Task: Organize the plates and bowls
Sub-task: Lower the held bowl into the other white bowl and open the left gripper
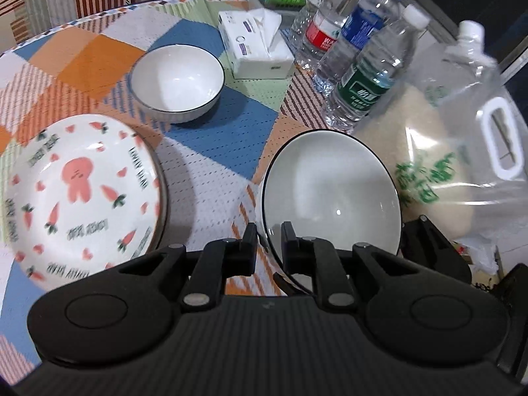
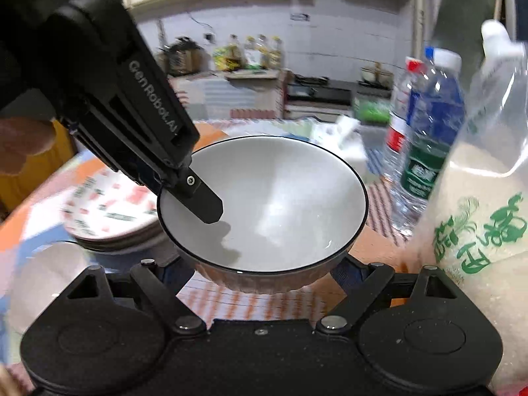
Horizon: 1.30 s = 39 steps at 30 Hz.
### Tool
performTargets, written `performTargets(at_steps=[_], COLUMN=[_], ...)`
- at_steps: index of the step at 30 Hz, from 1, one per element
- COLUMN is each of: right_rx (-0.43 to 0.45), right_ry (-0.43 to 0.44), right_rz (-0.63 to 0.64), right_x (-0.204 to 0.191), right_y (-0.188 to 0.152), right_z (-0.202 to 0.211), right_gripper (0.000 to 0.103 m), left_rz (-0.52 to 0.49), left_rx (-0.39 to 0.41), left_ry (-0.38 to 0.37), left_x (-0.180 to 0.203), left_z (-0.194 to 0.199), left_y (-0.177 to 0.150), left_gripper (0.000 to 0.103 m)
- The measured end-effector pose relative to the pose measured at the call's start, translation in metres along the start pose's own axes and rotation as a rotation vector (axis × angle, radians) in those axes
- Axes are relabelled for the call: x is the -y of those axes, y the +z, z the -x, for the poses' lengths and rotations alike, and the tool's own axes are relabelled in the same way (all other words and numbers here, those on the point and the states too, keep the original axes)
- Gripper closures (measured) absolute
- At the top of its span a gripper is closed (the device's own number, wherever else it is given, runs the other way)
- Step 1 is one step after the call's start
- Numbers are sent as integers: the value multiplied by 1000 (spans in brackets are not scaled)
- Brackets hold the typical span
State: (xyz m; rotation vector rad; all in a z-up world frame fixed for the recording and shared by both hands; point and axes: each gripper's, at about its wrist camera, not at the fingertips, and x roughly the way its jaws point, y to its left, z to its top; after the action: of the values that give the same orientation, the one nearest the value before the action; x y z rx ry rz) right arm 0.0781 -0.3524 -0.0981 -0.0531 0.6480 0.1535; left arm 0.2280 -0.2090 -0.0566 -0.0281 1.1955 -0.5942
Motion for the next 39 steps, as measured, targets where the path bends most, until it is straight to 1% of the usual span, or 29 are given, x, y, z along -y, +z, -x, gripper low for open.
performTargets(at_steps=[5,11,16,19,24,27,30,34,39], right_rx=[42,47,47,28,-5,-35,-54,-82,-129], right_ry=[63,147,233,290,346,371,389,420,417], right_rz=[83,144,178,185,231,261,275,268,291], right_x=[-16,-40,-56,-67,-86,-98,-108,-114,-123], right_y=[5,13,22,27,24,16,10,6,-3], right_z=[27,60,72,69,60,51,45,36,22], right_gripper=[11,11,11,11,11,11,11,11,11], left_rz=[34,65,96,119,174,167,188,208,205], left_rx=[19,38,43,43,14,12,-7,-34,-66], left_ry=[-8,-6,-3,8,28,37,51,100,146], left_x=[-9,-23,-42,-55,-79,-89,-98,-107,-114], left_z=[35,76,100,108,106,104,99,85,68], left_y=[-15,-38,-58,-72,-94,-107,-117,-124,-129], left_gripper=[90,90,90,90,91,90,91,91,91])
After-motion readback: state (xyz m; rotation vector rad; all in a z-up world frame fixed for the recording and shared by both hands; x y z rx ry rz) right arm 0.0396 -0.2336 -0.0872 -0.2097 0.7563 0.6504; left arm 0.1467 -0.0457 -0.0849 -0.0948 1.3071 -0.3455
